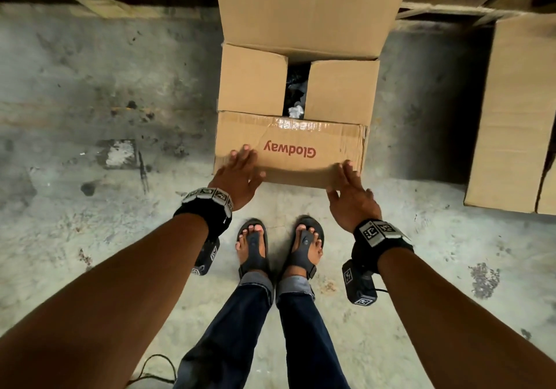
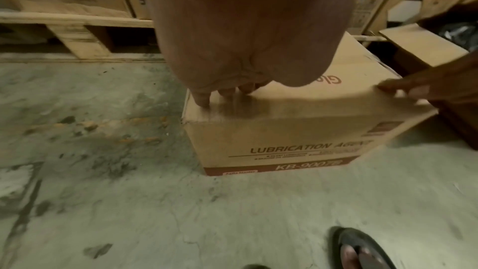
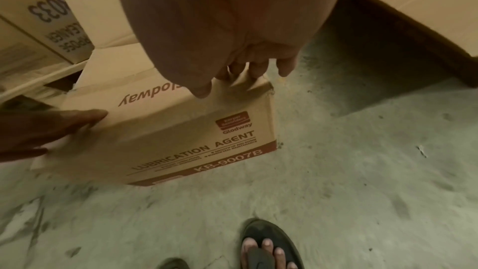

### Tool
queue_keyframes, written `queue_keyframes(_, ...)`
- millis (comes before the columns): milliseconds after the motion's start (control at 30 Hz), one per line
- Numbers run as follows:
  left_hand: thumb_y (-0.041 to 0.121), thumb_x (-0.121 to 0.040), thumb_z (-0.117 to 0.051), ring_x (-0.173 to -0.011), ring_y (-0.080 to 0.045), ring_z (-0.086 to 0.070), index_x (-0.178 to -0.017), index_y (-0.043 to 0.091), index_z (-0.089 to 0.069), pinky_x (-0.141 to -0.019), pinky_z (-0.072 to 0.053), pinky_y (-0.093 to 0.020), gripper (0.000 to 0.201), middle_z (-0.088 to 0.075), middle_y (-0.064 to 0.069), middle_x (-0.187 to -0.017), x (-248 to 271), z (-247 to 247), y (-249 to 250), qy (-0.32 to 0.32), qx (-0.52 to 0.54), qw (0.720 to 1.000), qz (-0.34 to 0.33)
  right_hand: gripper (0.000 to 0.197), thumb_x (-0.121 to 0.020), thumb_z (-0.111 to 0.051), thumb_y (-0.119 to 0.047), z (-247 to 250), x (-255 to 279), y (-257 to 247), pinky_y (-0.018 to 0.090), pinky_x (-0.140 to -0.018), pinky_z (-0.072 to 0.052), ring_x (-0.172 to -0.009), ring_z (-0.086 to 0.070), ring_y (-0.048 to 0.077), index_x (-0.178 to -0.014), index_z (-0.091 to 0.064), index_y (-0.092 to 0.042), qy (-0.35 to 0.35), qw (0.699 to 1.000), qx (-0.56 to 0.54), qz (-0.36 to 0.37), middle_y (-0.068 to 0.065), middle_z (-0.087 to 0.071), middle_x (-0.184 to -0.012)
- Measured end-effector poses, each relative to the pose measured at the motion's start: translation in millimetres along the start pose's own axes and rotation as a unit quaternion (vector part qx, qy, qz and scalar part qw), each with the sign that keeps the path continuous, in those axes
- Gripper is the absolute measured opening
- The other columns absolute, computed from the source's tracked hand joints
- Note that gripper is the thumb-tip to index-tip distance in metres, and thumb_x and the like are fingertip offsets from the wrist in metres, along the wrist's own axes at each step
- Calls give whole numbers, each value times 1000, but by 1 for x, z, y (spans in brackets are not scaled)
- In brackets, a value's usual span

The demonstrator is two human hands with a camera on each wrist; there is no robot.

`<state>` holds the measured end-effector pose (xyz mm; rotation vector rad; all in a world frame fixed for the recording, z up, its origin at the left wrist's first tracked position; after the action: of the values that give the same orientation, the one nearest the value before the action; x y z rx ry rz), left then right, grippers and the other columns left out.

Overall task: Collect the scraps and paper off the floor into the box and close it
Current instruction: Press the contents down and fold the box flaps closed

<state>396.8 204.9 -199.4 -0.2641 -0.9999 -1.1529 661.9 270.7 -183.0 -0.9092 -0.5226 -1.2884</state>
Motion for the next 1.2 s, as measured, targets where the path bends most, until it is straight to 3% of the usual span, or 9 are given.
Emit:
queue_keyframes(333, 52, -95, -41, -151, -30, 14, -156, 18, 7, -123, 0, -50, 85, 16, -6, -164, -33, 55, 10, 177, -69, 982, -8, 63, -101, -47, -40, 28, 6, -16, 42, -98, -51, -136, -50, 24, -158, -27, -24, 42, 996, 72, -12, -6, -23, -166)
queue_keyframes(433, 51, -96, -38, -151, -29, 16, -157, 17, 5, -123, 1, -50, 82, 16, -8, -164, -55, 66, 11, 174, -82, 981, -18, 48, -101, -43, -42, 44, -1, -30, 38, -82, -55, -110, -68, 27, -144, -45, -23, 68, 989, 128, -12, 4, -61, -139)
queue_keyframes(533, 53, -97, -34, -150, -28, 19, -157, 16, 4, -123, 4, -49, 79, 16, -9, -164, -73, 71, 12, 148, -90, 985, -18, 39, -101, -41, -44, 69, -18, -51, 35, -74, -53, -95, -70, 29, -130, -57, -25, 72, 987, 144, -19, 7, -72, -108)
queue_keyframes(600, 54, -98, -32, -150, -30, 18, -156, 16, 6, -122, 5, -49, 80, 18, -7, -164, -78, 69, 11, 118, -98, 988, -5, 41, -101, -43, -41, 92, -33, -69, 37, -78, -53, -104, -68, 30, -137, -51, -24, 93, 991, 101, 5, 9, -67, -124)
queue_keyframes(700, 51, -99, -32, -150, -31, 17, -156, 16, 9, -122, 3, -50, 78, 20, -7, -163, -81, 71, 10, 89, -95, 992, -2, 62, -102, -45, -36, 141, -65, -100, 48, -100, -51, -138, -46, 29, -158, -22, -23, 157, 985, 42, 62, 7, -25, -165)
queue_keyframes(833, 47, -101, -32, -149, -28, 22, -155, 19, 11, -123, 6, -50, 75, 24, -5, -162, -79, 72, 8, 77, -73, 994, -17, 78, -100, -46, -32, 225, -104, -150, 57, -121, -21, -155, -3, 27, -161, 1, -22, 282, 949, 63, 123, 3, 5, -170)
queue_keyframes(933, 47, -101, -30, -147, -26, 27, -154, 20, 15, -122, 10, -47, 75, 30, -3, -160, -79, 71, 6, 72, -79, 994, -12, 82, -99, -45, -39, 272, -130, -164, 59, -120, 1, -155, 6, 27, -161, 6, -19, 299, 940, 127, 107, 4, 9, -169)
queue_keyframes(1033, 43, -102, -33, -148, -27, 25, -155, 17, 12, -124, 5, -47, 74, 26, -5, -161, -75, 73, 6, 78, -78, 994, -27, 67, -101, -40, -43, 279, -138, -156, 63, -120, 4, -155, -8, 27, -160, -17, -20, 245, 958, 114, 93, 5, -17, -168)
queue_keyframes(1200, 43, -99, -41, -150, -28, 17, -155, 10, 12, -125, -4, -47, 84, 20, -9, -163, -52, 77, -22, 134, -15, 991, 12, 35, -102, -47, -30, 243, -78, -140, 58, -104, -35, -117, -52, 36, -134, -58, -24, 341, 917, 122, 163, 11, -61, -121)
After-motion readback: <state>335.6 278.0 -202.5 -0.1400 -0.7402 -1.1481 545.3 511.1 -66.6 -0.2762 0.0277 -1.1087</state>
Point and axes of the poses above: each hand's wrist, its own x-axis away from the middle knuckle, its own z-axis out of the back of the hand, y = z × x, the point moved 5 cm from there along -x, towards the middle knuckle
